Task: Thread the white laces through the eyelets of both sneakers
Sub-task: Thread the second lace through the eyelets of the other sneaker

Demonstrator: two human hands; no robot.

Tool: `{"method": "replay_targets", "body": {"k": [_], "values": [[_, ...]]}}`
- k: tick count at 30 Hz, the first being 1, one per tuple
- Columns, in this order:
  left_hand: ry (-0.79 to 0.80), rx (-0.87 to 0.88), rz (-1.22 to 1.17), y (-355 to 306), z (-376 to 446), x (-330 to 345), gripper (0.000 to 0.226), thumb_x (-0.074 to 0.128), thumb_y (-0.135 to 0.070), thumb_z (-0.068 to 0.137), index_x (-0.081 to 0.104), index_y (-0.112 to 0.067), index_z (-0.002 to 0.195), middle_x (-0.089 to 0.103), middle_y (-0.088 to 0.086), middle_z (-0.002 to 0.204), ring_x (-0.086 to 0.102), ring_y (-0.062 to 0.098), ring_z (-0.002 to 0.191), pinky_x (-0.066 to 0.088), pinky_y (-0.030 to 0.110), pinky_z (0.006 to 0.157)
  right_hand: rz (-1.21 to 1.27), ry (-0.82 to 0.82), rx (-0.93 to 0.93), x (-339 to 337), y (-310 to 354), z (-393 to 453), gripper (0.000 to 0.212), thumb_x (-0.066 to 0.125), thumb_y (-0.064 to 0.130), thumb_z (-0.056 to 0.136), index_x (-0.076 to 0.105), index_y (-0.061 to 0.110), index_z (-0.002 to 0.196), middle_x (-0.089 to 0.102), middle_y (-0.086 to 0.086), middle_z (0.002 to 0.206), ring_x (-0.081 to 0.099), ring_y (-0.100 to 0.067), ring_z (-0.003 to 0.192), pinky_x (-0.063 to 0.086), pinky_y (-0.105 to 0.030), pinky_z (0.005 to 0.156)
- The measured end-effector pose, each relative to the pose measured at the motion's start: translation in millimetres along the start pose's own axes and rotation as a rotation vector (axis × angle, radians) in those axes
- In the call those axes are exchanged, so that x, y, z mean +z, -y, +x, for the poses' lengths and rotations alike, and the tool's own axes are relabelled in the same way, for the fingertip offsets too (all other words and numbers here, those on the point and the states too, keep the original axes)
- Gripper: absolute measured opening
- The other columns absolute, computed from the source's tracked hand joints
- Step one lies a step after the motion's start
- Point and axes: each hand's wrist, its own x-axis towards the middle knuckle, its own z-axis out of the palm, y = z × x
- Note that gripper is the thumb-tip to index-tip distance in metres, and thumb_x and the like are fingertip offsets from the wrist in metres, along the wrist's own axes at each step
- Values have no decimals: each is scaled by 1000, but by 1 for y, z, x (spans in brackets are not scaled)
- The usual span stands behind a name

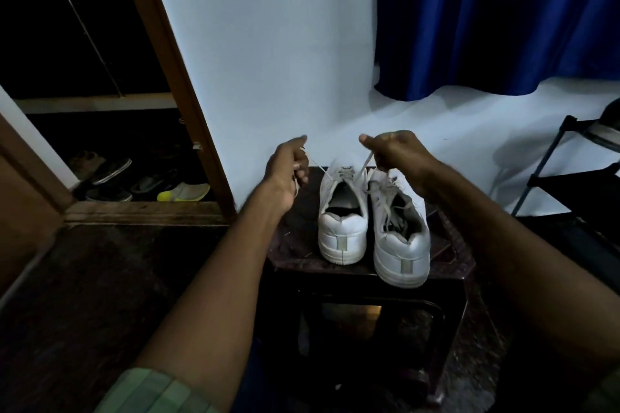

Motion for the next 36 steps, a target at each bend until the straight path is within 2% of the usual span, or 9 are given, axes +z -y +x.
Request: {"method": "replay_targets", "body": {"k": [4,8,13,16,19,22,25,29,36], "values": [[15,-98,-284,1,-11,23,50,54,-18,95,30,-26,52,19,-8,40,15,10,32,15,21,39,430,-110,98,19,4,2,49,64,19,100,29,24,66,25,3,53,17,-13,44,20,-22,44],[-13,-94,-439,-2,-11,21,54,51,-16,96,27,-26,48,17,-7,41,14,10,32,14,21,36,514,-186,104,11,1,3,49,62,15,100,28,24,65,24,4,52,17,-13,45,19,-21,42],[-22,56,76,-3,-12,7,45,58,-30,100,34,-27,62,24,-9,52,16,10,42,14,23,43,321,-34,107,-2,11,-4,53,71,36,95,29,25,65,22,0,62,14,-16,54,14,-28,49],[5,230,349,-12,-15,8,45,58,-44,101,49,-23,62,34,-10,51,25,11,45,21,27,47,209,16,27,-4,30,-8,41,74,38,92,46,21,67,31,3,59,23,-13,49,19,-26,47],[43,490,594,-16,-23,15,43,57,-47,99,62,-16,69,46,-9,55,41,12,53,34,31,58,-51,-34,-173,3,43,-10,27,82,27,87,62,9,81,49,8,56,40,-6,47,33,-20,46],[99,647,794,-18,-33,25,43,52,-45,103,56,-14,73,51,-1,59,44,12,56,38,34,60,-262,4,-277,15,47,-13,26,79,26,87,63,15,104,57,7,60,44,-5,50,35,-17,50],[59,691,828,-23,-35,26,47,51,-48,102,49,-13,72,55,12,65,44,14,56,41,38,60,-403,51,-308,18,56,-17,11,69,25,95,73,15,98,62,12,59,49,-1,52,38,-21,56],[99,674,826,-31,-39,24,43,55,-45,103,56,-15,71,56,14,67,44,12,57,38,33,60,-313,111,-175,17,63,-24,21,66,21,93,71,7,78,56,5,60,45,-8,57,36,-28,56],[128,596,912,-54,-46,38,39,54,-50,102,63,-27,70,57,-9,64,52,10,61,42,32,65,-236,107,18,15,78,-30,26,65,34,94,72,9,95,57,-6,75,42,-17,63,29,-25,46]]}}
